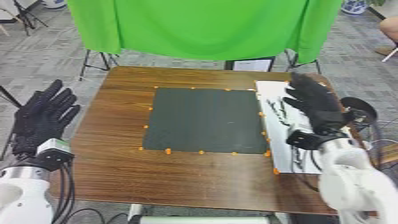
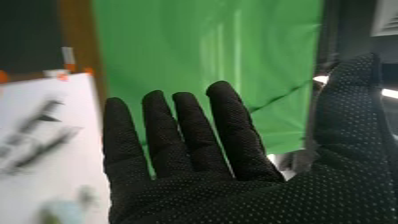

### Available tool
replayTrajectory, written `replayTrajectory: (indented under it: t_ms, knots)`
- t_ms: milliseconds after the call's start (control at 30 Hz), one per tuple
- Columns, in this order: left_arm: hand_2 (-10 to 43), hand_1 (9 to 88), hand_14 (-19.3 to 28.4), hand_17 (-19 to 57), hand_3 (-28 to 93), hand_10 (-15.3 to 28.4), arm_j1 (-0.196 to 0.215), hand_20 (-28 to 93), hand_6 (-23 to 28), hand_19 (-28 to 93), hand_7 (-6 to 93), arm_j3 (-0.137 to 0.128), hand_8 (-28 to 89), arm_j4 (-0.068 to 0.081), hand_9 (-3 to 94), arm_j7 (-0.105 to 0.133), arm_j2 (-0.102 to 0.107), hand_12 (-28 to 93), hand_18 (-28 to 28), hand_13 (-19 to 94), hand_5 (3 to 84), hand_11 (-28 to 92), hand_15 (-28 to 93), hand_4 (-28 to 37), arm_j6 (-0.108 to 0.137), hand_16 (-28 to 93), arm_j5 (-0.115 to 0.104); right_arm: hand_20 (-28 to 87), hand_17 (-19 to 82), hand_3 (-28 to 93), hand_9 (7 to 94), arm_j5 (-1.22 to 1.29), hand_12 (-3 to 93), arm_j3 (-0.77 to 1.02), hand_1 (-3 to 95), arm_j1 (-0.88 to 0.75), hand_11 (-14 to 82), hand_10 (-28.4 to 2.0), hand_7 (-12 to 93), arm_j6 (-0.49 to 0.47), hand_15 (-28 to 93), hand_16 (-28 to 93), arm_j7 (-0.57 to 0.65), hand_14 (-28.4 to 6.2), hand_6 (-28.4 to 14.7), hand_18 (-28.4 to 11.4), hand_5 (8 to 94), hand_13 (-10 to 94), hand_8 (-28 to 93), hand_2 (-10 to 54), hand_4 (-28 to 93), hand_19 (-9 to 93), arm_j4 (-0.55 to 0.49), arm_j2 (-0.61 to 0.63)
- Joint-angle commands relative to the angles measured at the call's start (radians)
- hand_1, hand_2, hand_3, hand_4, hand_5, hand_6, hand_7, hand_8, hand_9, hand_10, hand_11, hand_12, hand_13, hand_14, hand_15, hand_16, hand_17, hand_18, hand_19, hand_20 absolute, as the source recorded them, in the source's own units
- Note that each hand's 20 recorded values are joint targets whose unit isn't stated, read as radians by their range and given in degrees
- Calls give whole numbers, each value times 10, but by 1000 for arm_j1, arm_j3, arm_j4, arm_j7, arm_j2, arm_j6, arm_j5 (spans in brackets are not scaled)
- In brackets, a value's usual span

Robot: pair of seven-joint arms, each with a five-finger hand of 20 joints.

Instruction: Arrange flowers

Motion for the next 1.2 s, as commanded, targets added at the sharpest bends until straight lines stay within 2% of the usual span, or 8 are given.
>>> replayTrajectory:
  t_ms: [33, 333, 433, 533, 767, 933, 1133, 1200]
  knots:
    - [137, 242, 123, -39, 714, 146, 9, 63, 76, 289, 53, 5, -73, -8, 299, -2, -7, 67, 114, 169, 364, 128, 203, -283, 2, -86, -11, 176, 148, 796, 381, -15, 96, -100, 120, 161, 55, -129, 150, 42, 94, 122, 11, -124, -38, -175, 398, 311, -121, 73, -254, 241, 16, 19]
    - [139, 240, 124, -40, 715, 147, 3, 62, 76, 293, 54, 22, -73, -5, 300, -14, -11, 66, 114, 169, 365, 130, 204, -283, -1, -88, -12, 176, 149, 796, 386, -4, 97, -26, 121, 91, 56, -129, 152, -7, 97, 121, 3, -128, -38, -175, 404, 316, -122, 73, -255, 240, -9, 9]
    - [139, 239, 124, -40, 715, 147, 32, 62, 76, 292, 54, 7, -73, -18, 299, -10, -22, 66, 114, 169, 365, 130, 203, -283, 7, -88, -13, 176, 149, 798, 386, -4, 97, -29, 119, 103, 56, -130, 153, -33, 97, 121, 11, -128, -38, -174, 405, 316, -122, 73, -254, 240, 0, 2]
    - [139, 239, 124, -40, 715, 147, 24, 62, 77, 293, 54, 8, -73, -14, 299, 3, -13, 66, 114, 169, 365, 130, 203, -283, 11, -87, -16, 175, 149, 797, 387, -5, 97, -32, 119, 113, 57, -129, 152, -36, 97, 121, 1, -129, -38, -174, 406, 316, -122, 73, -255, 239, 3, 4]
    - [140, 239, 125, -40, 714, 147, 18, 62, 77, 294, 53, 13, -73, -11, 298, -6, -18, 67, 114, 170, 366, 128, 207, -283, 8, -87, -17, 176, 149, 797, 391, 7, 99, 170, 121, -55, 58, -129, 153, -197, 100, 126, 20, -137, -37, -174, 409, 322, -122, 71, -254, 237, -69, -65]
    - [140, 239, 126, -40, 715, 147, 29, 62, 77, 294, 53, 6, -72, -16, 299, -9, -27, 68, 114, 170, 366, 130, 208, -283, 4, -87, -13, 178, 149, 798, 392, -27, 102, 221, 125, -100, 59, -129, 153, -217, 101, 131, 56, -142, -37, -174, 410, 324, -121, 62, -253, 237, -94, -60]
    - [140, 238, 127, -40, 717, 148, 51, 61, 78, 295, 54, -9, -71, -23, 299, 29, -11, 68, 115, 172, 366, 131, 211, -283, 17, -87, -28, 192, 146, 797, 392, -210, 105, 366, 145, -185, 60, -130, 155, -355, 103, 145, 105, -149, -39, -180, 411, 332, -121, 18, -252, 274, -145, -26]
    - [140, 238, 127, -40, 717, 148, 65, 61, 78, 294, 54, -15, -71, -30, 299, 36, -15, 69, 115, 172, 367, 132, 210, -283, 24, -87, -27, 193, 147, 793, 391, -284, 106, 337, 154, -164, 61, -132, 155, -336, 103, 148, 131, -149, -40, -181, 410, 335, -121, 5, -251, 282, -143, 15]
